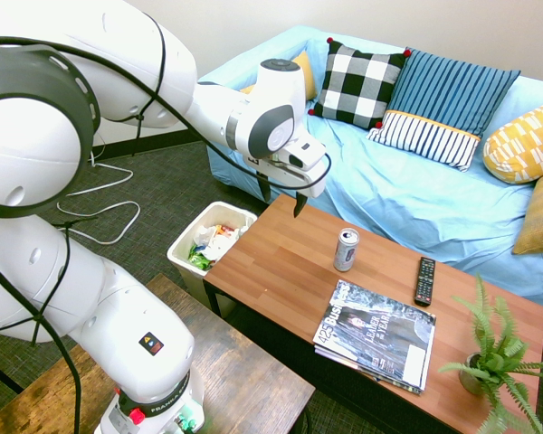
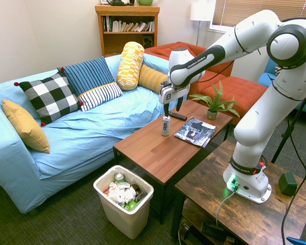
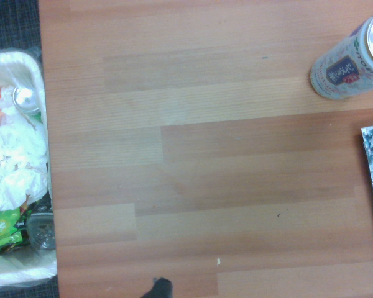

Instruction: Throw the can in the trash bin

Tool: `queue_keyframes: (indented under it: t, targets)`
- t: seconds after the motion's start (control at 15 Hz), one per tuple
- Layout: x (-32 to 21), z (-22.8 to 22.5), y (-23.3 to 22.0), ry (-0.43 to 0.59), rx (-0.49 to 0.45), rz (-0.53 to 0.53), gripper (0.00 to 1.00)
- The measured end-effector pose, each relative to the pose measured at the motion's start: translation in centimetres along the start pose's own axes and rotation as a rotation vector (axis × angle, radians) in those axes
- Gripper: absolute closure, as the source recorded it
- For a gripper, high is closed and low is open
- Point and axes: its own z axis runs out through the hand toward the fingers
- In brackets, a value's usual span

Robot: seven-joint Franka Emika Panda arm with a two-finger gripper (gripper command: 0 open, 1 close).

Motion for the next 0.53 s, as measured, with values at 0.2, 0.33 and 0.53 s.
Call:
queue_keyframes:
  t: [0.2,0.33,0.53]
  targets:
    - [0.0,0.1,-0.2,0.008,0.001,0.002,0.00]
    - [0.5,0.1,-0.2,0.034,0.014,0.027,0.00]
    - [3.0,0.8,0.8,0.102,0.023,0.123,0.00]
